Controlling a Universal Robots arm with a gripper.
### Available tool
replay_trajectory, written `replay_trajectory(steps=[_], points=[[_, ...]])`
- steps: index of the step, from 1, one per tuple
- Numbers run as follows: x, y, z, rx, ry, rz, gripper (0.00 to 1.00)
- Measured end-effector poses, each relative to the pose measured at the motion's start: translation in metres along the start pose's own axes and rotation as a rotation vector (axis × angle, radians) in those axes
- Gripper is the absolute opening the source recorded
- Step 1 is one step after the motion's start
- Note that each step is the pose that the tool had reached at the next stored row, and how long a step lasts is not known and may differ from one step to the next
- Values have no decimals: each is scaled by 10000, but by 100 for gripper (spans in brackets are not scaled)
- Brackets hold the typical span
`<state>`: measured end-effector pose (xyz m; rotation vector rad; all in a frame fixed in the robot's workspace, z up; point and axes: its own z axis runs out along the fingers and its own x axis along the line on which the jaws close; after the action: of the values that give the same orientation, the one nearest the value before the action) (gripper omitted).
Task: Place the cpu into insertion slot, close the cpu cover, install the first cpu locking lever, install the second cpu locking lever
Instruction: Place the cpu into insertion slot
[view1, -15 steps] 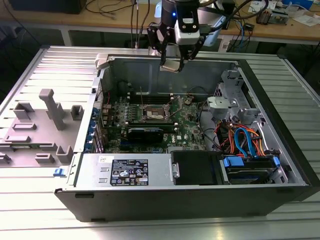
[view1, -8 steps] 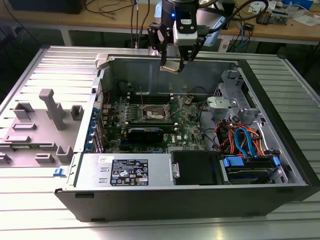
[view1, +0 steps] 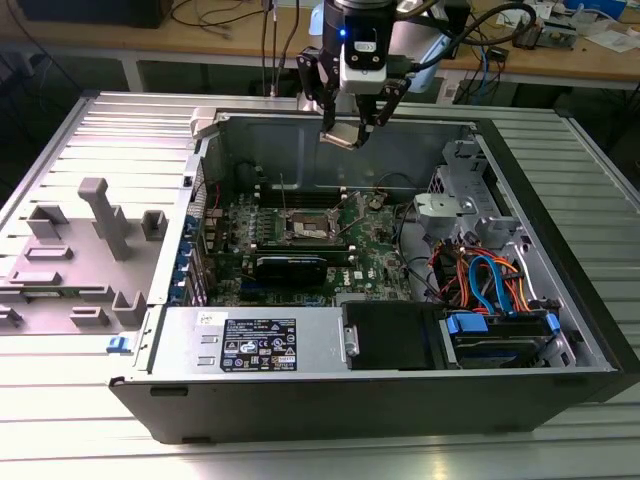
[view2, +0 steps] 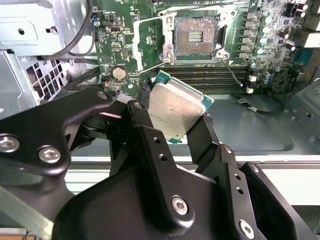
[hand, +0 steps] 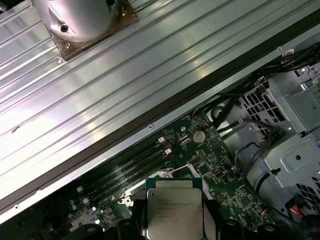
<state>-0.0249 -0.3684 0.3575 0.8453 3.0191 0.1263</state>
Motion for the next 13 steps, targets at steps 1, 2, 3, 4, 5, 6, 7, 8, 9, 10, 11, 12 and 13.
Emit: replay_trajectory(steps=[1,2,3,4,5,6,7,8,9,10,11,12,13], points=[[0,-1,0,0,-1,9,54],[0,-1,0,1,-1,11,54],[0,-2,0,1,-1,10,54],[0,-2,0,1,-1,9,54],[0,-2,0,1,-1,10,54],[0,-3,0,1,-1,10,54],[0,-3,0,1,-1,10,54],[0,-3,0,1,-1,10,54],[0,-4,0,0,-1,10,54],[0,-4,-1,1,-1,10,54],[0,-4,0,0,-1,10,54],[0,-4,-1,1,-1,10,54],[0,-5,-1,1,-1,10,54]])
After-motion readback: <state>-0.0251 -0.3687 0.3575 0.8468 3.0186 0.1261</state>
